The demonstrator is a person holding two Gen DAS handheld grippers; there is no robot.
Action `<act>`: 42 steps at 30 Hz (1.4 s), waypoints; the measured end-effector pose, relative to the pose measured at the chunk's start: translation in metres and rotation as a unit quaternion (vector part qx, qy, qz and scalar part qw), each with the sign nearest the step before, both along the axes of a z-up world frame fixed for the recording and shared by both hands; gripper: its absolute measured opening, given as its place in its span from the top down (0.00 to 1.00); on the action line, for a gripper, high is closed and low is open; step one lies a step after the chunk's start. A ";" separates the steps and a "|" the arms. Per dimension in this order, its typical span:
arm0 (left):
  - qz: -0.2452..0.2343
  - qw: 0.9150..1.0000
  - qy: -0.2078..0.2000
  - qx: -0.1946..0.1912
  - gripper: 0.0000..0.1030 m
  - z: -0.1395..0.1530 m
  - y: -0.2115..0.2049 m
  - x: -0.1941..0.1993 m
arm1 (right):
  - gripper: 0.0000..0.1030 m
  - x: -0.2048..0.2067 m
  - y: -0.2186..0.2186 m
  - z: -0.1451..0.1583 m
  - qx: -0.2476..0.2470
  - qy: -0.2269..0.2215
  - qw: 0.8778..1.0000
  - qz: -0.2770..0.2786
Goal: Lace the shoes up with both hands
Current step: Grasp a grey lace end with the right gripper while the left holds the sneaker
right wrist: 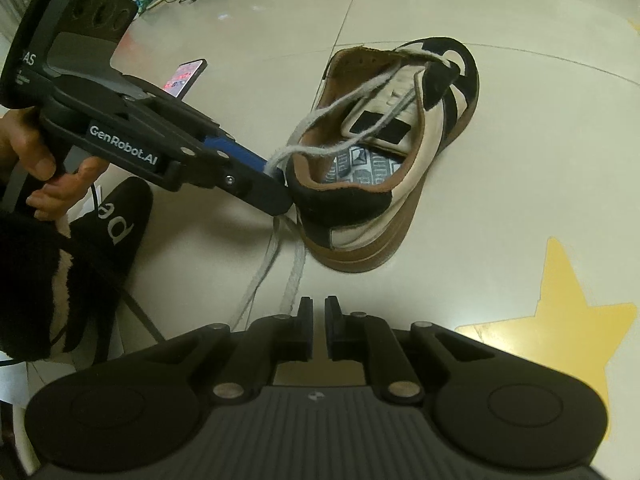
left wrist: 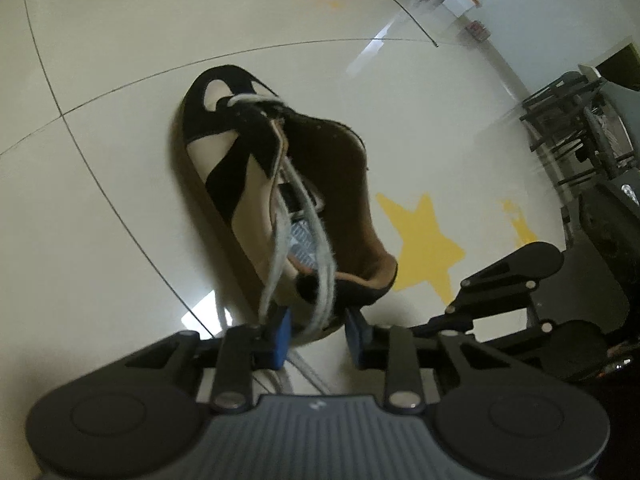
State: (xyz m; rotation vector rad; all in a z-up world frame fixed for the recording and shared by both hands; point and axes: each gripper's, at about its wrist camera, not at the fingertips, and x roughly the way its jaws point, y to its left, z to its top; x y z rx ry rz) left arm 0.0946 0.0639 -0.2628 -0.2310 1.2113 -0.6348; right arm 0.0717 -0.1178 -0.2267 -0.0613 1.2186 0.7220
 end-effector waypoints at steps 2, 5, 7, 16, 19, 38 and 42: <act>-0.009 1.000 -0.005 0.009 0.71 0.000 -0.004 -0.001 | 0.92 0.000 0.000 0.000 0.000 -0.001 1.000 -0.001; -0.022 0.999 -0.014 0.021 0.71 0.001 -0.009 -0.002 | 0.90 -0.001 -0.001 0.000 0.000 -0.003 1.000 -0.001; -0.030 0.999 -0.020 0.029 0.71 0.002 -0.012 -0.003 | 0.78 -0.001 -0.002 0.001 0.001 -0.005 1.000 -0.003; -0.043 0.998 -0.028 0.043 0.76 0.003 -0.016 -0.005 | 0.76 -0.001 -0.004 0.002 0.002 -0.006 1.000 -0.004; -0.044 0.998 -0.027 0.042 0.81 0.003 -0.016 -0.005 | 0.76 0.000 -0.005 0.001 0.000 -0.006 1.000 -0.007; 0.007 0.992 0.015 -0.128 0.98 0.024 0.016 0.009 | 0.74 0.013 -0.022 0.038 0.080 -0.034 0.996 -0.012; 0.013 0.990 0.016 -0.137 0.97 0.027 0.016 0.010 | 0.73 0.011 -0.016 0.044 0.095 -0.034 0.995 0.001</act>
